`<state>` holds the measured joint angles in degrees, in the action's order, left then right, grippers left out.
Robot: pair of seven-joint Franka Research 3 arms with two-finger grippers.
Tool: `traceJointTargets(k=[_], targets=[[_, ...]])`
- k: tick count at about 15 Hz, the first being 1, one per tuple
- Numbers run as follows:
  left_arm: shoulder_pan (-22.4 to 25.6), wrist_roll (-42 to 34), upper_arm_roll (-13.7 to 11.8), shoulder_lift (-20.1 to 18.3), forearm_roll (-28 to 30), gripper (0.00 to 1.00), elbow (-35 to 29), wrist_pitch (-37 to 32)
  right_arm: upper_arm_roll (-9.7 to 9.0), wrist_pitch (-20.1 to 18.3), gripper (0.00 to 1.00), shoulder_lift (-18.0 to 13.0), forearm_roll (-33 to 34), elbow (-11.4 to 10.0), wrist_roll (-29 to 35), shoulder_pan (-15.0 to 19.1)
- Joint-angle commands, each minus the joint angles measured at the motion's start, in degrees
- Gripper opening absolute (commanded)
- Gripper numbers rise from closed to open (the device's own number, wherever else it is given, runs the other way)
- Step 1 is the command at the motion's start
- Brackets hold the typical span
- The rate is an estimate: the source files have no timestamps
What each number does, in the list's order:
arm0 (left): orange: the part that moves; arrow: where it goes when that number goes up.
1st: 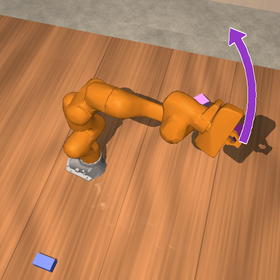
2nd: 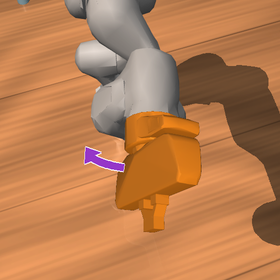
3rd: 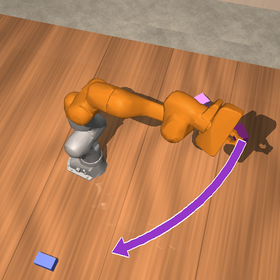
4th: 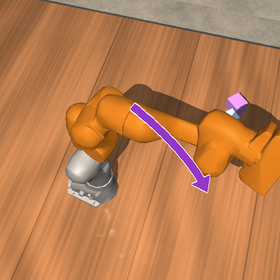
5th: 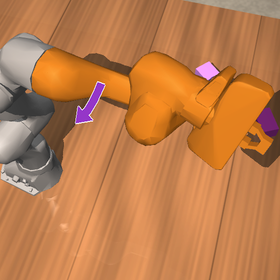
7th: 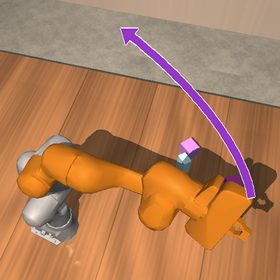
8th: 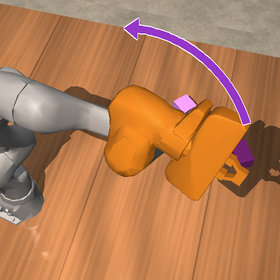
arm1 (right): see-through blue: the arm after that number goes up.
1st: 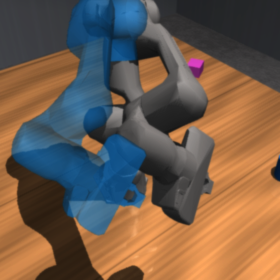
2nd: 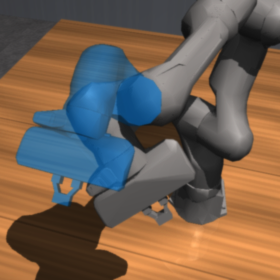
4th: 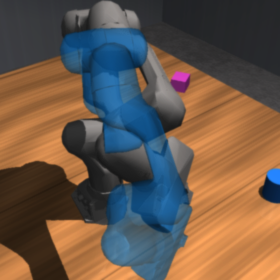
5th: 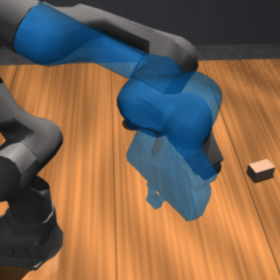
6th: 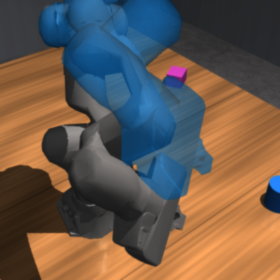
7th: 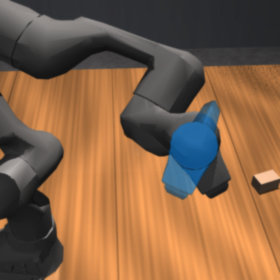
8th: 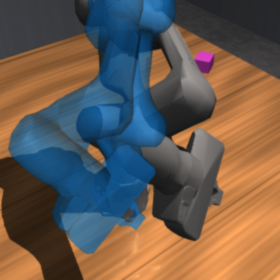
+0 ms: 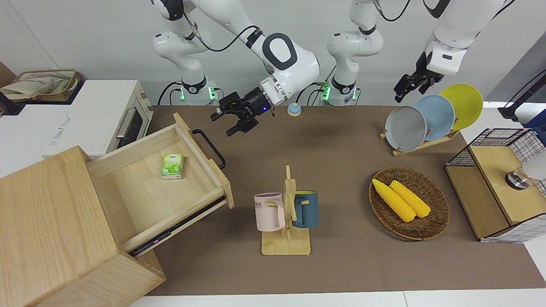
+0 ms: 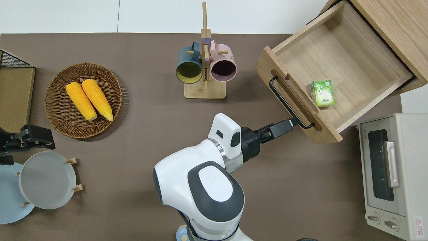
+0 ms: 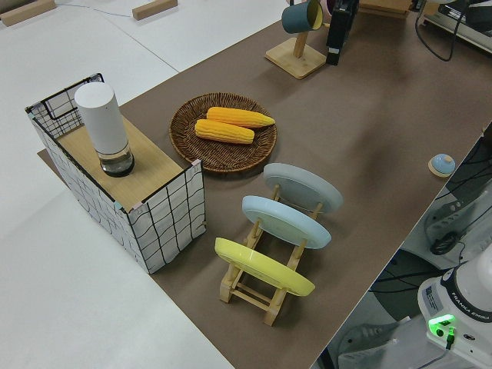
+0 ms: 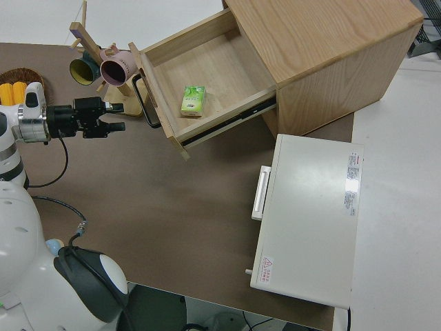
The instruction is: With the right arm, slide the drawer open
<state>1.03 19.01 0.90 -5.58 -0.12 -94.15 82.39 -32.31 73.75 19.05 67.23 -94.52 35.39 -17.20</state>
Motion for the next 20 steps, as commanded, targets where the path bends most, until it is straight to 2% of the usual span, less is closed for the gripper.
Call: traceJointTargets(k=[1,5,9,10,13,16,17,18,20], targets=[[-0.24,-0.55,-0.29,-0.49,0.21,0.99,0.02,-0.12,0.05,-0.45,0.983,-1.03,-3.59,-0.14,3.45,-0.29],[-0.24,-0.55,-0.29,-0.49,0.21,0.99,0.02,-0.12,0.84,1.56,0.983,-3.05,-8.24,0.04,4.08,-0.12],[-0.24,-0.55,-0.29,-0.49,0.21,0.99,0.02,-0.12,5.05,7.09,0.983,-7.70,-17.38,0.83,3.02,1.55],[-0.24,-0.55,-0.29,-0.49,0.21,0.99,0.02,-0.12,5.58,8.06,0.983,-8.50,-18.70,0.83,2.93,2.07],[-0.24,-0.55,-0.29,-0.49,0.21,0.99,0.02,-0.12,7.69,11.75,0.985,-12.01,-27.47,0.83,1.27,4.80],[-0.24,-0.55,-0.29,-0.49,0.21,0.99,0.02,-0.12,8.48,12.73,0.985,-15.34,-35.29,0.83,-1.01,8.13],[-0.24,-0.55,-0.29,-0.49,0.21,0.99,0.02,-0.12,10.06,12.73,0.985,-17.53,-40.02,0.83,-3.46,9.19],[-0.24,-0.55,-0.29,-0.49,0.21,0.99,0.02,-0.12,12.42,12.64,0.985,-19.73,-45.55,0.74,-6.96,10.33],[-0.24,-0.55,-0.29,-0.49,0.21,0.99,0.02,-0.12,18.39,12.56,0.985,-23.69,-55.58,0.65,-14.17,12.44]])
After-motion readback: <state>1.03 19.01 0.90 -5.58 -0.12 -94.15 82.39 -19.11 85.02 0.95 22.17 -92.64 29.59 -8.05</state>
